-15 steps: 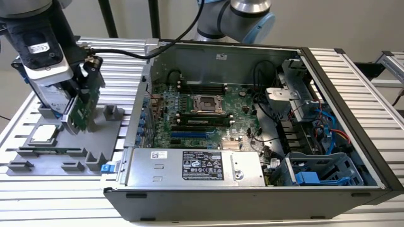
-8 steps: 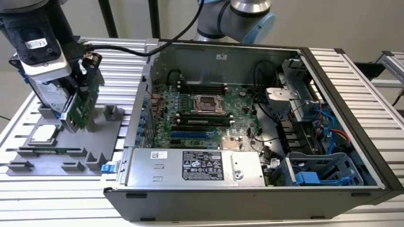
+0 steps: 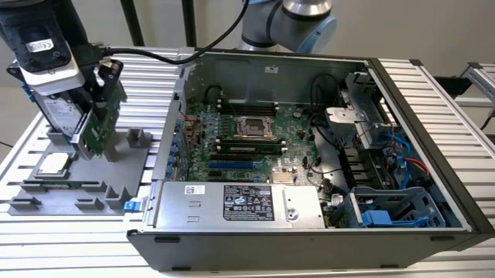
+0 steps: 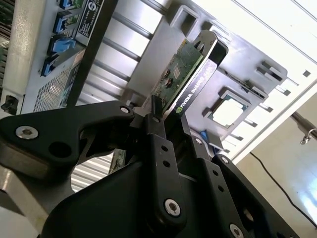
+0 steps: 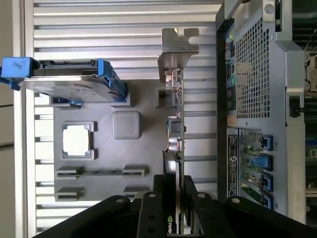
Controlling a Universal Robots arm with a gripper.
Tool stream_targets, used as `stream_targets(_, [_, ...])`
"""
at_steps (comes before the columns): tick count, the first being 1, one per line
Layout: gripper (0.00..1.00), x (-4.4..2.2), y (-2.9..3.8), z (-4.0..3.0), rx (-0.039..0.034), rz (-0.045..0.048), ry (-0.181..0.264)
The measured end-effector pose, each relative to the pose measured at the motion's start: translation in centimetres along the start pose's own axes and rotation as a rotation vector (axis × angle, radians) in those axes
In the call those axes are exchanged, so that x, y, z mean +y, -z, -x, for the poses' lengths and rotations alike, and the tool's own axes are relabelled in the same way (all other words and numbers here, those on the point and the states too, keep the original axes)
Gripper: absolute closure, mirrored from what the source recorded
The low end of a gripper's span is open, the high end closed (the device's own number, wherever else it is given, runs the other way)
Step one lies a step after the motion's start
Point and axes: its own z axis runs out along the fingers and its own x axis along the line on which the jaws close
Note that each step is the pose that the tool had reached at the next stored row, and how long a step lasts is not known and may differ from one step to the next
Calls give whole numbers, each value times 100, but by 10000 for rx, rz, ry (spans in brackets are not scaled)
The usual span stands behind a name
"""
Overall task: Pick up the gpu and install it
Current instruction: 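Pick up the gpu and move the gpu toward the slot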
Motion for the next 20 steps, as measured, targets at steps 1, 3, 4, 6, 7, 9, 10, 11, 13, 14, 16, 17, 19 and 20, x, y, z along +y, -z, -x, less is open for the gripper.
stream_targets(1, [100,1,10,0,-1,1,0])
stream_targets(3, [100,2,31,0,0,-1,0])
stream_targets(4, [100,3,40,0,0,0,0])
stream_targets(6, [100,4,61,1,0,0,-1])
stream_targets(7, [100,5,72,1,-1,1,-2])
stream_targets(9, [100,7,100,1,0,0,-2])
stream_targets(10, [100,8,115,2,-1,0,-2])
stream_targets(11, [100,9,130,2,0,-1,-2])
stream_targets(13, [100,11,155,2,0,0,-1])
stream_targets(14, [100,12,169,2,0,0,-1])
stream_targets(16, [100,14,196,2,0,0,-2])
stream_targets(17, [100,15,210,3,-1,0,-2])
stream_targets(19, [100,17,239,3,0,0,-1])
stream_targets(20, [100,18,255,3,-1,0,-2])
